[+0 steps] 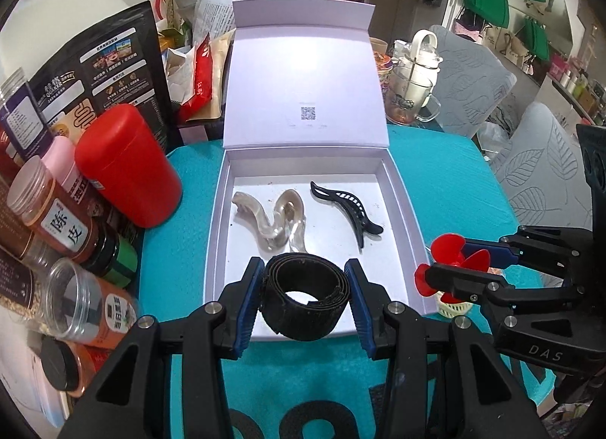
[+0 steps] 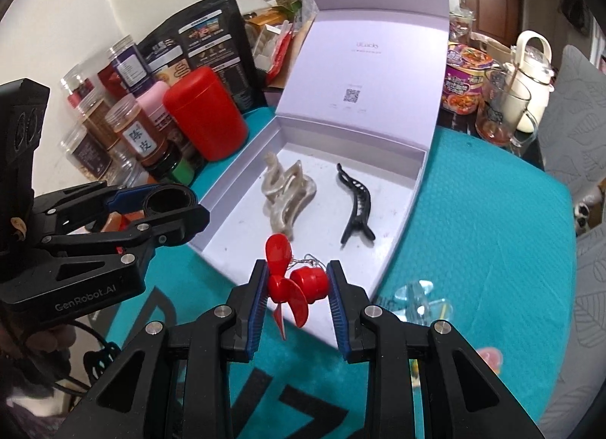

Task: Organize rigid objects
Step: 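Carry black strap roll with left tool while right tool carries propeller over box, then open both tools to drop strap roll and propeller into the white box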

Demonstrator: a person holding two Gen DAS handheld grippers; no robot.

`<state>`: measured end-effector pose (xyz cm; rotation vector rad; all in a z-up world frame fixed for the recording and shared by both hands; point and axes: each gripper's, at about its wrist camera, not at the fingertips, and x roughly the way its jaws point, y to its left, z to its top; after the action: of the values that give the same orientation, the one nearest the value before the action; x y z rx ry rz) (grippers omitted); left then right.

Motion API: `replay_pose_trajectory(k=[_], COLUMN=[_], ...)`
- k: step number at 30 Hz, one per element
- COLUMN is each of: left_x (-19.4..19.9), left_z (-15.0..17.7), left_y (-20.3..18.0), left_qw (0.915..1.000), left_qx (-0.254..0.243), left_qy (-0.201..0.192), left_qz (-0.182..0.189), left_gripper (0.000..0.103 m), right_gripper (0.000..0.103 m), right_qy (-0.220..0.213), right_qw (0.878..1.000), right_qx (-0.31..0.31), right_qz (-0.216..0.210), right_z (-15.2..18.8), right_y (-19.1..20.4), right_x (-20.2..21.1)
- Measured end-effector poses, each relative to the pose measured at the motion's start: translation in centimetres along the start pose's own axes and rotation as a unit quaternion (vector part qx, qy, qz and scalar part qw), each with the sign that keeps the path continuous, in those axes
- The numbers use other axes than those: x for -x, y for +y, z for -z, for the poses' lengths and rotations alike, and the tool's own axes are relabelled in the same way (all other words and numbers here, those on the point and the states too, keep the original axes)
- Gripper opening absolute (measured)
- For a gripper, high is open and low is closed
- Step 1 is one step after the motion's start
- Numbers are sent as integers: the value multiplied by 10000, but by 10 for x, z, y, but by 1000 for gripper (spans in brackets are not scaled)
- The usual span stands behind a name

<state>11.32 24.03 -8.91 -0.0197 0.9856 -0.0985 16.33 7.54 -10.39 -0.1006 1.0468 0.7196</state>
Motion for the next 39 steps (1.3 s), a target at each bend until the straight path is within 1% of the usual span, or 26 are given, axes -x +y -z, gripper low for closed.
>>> replay_pose_trajectory(k=[4,11,20,25,28,35,39], left_x=[-16,-48,-82,-97,-106,-119,-122], left_z=[-6,-5,0,0,0,0,-1], left_y=[9,22,29,27,26,25,27], left_qw=[10000,9993,9977,9967,9960,9949,9934], left_qx=[-4,89,86,-23,-69,0,-1], left_qy=[78,367,674,804,889,1006,1124], left_qz=[-28,22,79,83,78,85,222], left_gripper=[43,43,43,43,43,43,43], right_gripper=[30,30,30,30,30,31,31], right_qy=[52,156,393,520,624,744,777], right_qw=[10000,9998,9992,9986,9980,9971,9967], right_qx=[-2,71,52,7,-10,-5,25], right_qz=[7,46,99,84,93,141,222], right_z=[-11,-23,-23,-21,-20,-20,-20], right_y=[-3,-7,-13,-15,-16,-20,-20], right_x=[-16,-46,-81,-96,-102,-111,-112])
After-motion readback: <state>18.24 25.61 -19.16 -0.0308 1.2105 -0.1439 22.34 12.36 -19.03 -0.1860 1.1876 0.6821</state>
